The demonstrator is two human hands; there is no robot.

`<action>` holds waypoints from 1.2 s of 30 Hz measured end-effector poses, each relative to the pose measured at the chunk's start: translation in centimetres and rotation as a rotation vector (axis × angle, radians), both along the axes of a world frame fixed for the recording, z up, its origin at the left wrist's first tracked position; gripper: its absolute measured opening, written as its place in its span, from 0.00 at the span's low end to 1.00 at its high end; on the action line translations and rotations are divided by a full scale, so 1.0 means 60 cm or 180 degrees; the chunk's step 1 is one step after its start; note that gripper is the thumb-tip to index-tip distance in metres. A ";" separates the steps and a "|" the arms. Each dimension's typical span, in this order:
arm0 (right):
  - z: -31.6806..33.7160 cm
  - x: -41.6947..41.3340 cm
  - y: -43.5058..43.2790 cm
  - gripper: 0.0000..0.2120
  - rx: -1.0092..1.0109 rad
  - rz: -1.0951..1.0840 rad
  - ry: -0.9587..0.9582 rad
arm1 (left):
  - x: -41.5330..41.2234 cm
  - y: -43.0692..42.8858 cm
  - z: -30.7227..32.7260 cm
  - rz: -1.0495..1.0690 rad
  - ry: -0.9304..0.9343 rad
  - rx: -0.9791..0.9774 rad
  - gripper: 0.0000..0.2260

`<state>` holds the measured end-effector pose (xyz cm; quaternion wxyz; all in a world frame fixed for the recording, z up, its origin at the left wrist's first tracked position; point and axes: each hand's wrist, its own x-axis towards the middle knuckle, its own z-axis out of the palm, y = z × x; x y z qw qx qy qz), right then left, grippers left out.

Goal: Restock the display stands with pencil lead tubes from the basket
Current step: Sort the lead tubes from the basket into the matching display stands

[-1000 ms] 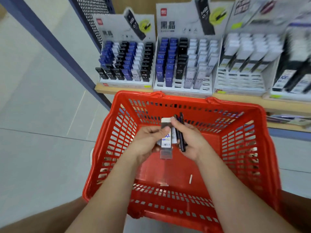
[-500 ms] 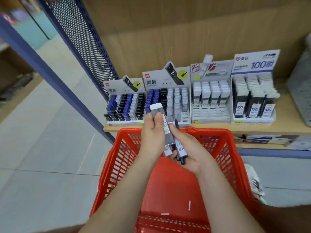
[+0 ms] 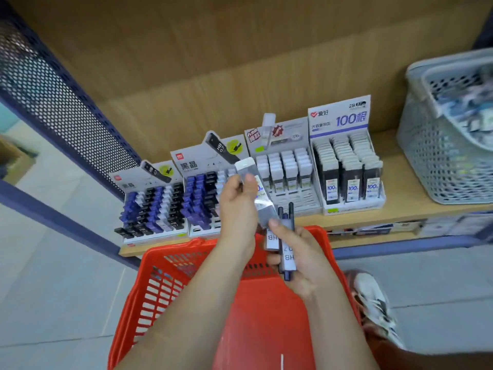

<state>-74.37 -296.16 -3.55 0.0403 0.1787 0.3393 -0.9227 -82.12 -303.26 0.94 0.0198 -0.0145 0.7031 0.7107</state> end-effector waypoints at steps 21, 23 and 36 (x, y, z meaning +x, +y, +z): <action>-0.071 -0.012 0.121 0.06 -0.0137 -0.2763 -0.1067 | -0.111 0.134 0.012 -0.1408 0.0948 -0.2026 0.06; -0.072 -0.007 0.130 0.06 -0.0268 -0.2809 -0.1101 | -0.116 0.157 -0.008 -0.1615 0.1318 -0.2311 0.05; -0.082 -0.004 0.143 0.06 -0.0510 -0.2526 -0.1097 | -0.121 0.196 -0.044 -0.2176 0.1619 -0.3152 0.13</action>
